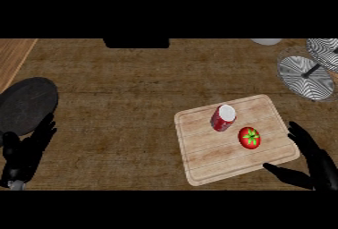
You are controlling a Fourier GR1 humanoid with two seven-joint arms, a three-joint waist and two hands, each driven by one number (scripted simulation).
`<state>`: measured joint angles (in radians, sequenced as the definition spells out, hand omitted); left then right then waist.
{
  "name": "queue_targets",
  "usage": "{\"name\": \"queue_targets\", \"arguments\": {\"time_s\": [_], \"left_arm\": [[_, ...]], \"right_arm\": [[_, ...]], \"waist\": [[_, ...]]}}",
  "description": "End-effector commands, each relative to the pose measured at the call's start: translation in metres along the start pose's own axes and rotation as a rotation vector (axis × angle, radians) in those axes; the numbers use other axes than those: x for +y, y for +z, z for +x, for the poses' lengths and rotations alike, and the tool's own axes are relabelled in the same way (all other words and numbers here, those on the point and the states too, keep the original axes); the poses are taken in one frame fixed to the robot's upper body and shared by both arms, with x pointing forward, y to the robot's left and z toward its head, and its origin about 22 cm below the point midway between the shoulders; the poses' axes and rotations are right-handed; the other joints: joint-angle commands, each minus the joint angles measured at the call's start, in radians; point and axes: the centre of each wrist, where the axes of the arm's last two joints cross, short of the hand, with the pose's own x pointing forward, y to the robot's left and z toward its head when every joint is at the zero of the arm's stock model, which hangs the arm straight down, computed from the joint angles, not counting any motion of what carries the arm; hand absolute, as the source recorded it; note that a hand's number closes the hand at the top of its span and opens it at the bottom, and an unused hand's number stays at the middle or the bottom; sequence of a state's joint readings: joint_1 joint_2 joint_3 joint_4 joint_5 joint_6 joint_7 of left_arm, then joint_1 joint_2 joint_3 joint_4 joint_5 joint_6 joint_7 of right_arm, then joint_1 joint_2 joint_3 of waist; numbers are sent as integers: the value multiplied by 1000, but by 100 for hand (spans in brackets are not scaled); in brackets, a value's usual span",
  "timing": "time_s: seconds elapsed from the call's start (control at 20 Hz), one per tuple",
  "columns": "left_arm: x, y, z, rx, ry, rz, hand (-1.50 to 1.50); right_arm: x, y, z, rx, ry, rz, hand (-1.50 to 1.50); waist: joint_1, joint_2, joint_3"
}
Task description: Pick the tomato from the cutting board and place it in the tiered basket
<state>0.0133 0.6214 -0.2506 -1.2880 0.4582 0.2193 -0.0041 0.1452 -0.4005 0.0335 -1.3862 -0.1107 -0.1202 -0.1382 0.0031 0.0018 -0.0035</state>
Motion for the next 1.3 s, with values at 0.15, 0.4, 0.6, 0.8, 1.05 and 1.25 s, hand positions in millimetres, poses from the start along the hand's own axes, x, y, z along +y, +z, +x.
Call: {"name": "queue_targets", "arguments": {"time_s": [0.15, 0.4, 0.6, 0.8, 1.05, 1.25], "left_arm": [[-11, 2, -1, 9, 6, -22, 0], [9, -4, -2, 7, 9, -11, 0], [2, 1, -4, 3, 21, 9, 0], [10, 5, 14, 9, 8, 2, 0], [2, 16, 6, -3, 4, -15, 0], [14, 13, 14, 12, 11, -27, 0]], "right_arm": [[-26, -30, 75, 120, 202, 297, -150], [-14, -47, 116, 149, 204, 304, -150], [12, -49, 126, 230, 210, 376, -150], [5, -52, 153, 300, 231, 433, -150], [-16, -52, 149, 394, 323, 417, -150], [-29, -50, 131, 425, 325, 416, -150]], "waist": [[6, -3, 2], [-1, -2, 3], [0, -2, 3], [2, -3, 3], [1, -4, 4], [-1, -3, 4]]}}
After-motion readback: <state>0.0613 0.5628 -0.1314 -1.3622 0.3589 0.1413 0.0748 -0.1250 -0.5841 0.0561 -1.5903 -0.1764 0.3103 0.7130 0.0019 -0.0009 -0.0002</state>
